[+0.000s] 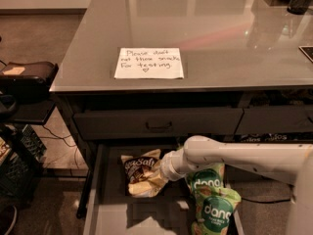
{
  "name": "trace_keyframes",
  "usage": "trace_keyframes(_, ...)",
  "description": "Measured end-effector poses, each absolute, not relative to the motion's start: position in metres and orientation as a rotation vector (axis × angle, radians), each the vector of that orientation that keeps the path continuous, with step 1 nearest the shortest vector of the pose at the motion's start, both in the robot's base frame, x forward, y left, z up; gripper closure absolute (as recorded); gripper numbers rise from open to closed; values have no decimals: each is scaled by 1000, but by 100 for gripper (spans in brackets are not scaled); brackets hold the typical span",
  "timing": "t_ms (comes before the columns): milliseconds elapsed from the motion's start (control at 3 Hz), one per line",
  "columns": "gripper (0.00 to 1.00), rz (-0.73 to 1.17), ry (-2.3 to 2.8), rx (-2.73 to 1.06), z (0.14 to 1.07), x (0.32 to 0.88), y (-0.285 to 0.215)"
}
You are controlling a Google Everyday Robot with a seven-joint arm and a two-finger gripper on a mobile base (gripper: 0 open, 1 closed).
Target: Pick brown chip bag from middle drawer and place on counter
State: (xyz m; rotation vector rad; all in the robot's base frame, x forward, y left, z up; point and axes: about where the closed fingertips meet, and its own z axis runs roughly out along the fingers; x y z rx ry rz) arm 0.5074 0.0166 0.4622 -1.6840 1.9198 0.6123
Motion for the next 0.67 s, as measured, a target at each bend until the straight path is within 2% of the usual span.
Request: trace_keyframes(667, 100, 614, 1910, -1732, 541, 469, -10)
